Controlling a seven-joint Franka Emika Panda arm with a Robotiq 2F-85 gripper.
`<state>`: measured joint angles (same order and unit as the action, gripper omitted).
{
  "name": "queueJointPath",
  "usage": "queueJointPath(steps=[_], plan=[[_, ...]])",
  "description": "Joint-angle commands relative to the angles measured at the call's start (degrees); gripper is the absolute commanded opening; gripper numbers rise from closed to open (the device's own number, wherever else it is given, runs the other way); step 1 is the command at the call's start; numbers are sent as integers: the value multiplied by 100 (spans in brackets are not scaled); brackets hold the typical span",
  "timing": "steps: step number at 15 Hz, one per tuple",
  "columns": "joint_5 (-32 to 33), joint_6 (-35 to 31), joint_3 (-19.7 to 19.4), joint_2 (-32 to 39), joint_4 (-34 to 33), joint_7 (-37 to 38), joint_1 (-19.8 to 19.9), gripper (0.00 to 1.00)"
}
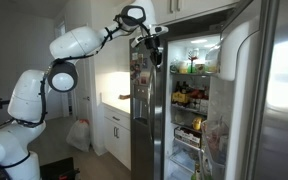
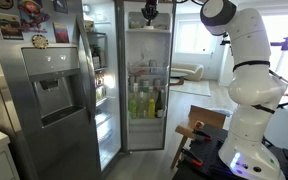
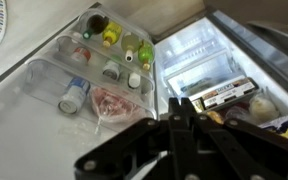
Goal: Close the top compartment of the refrigerator door
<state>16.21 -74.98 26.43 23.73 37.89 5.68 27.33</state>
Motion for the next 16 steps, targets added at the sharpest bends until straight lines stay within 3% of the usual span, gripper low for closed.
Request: queueJointPath(steps=[1,9,16], plan=[[-254,694,104,-169,11,-160,44,41],[-323,1389,251,-367,89,-301,48,99],[-292,1524,300,-273,53,-349,24,100]])
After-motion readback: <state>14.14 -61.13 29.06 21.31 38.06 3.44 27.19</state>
